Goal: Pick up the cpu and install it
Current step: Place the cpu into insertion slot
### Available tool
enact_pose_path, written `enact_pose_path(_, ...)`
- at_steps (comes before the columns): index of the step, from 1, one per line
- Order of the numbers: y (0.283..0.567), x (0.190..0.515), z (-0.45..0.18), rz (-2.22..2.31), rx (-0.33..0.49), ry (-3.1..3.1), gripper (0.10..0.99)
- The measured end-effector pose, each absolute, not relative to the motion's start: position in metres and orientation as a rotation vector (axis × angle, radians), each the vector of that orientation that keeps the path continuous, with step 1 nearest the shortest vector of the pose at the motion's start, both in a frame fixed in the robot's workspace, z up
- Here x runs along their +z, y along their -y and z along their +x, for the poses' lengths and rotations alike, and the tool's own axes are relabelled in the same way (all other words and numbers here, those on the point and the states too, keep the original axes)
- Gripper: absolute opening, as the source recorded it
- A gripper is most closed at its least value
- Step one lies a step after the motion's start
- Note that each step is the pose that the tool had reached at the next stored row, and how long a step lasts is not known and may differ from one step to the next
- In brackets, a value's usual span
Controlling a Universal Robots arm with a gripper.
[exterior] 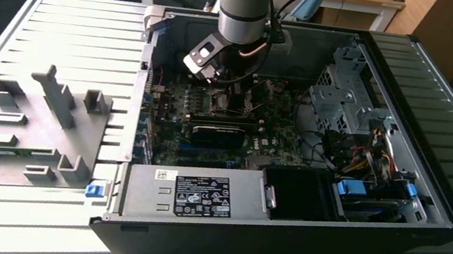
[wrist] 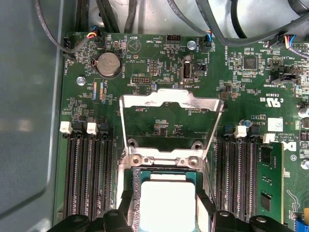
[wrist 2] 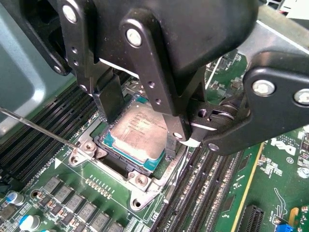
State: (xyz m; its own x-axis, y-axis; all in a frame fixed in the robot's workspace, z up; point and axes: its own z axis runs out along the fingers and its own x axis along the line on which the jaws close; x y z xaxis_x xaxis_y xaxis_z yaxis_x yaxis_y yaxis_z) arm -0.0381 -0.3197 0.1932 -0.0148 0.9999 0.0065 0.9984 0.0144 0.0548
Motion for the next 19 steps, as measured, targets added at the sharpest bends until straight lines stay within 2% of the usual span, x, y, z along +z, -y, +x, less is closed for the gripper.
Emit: enact_pose_path(19, 0.3169, 0.1938, -0.0381, 2.184, 0.067, -2.209, 0.616)
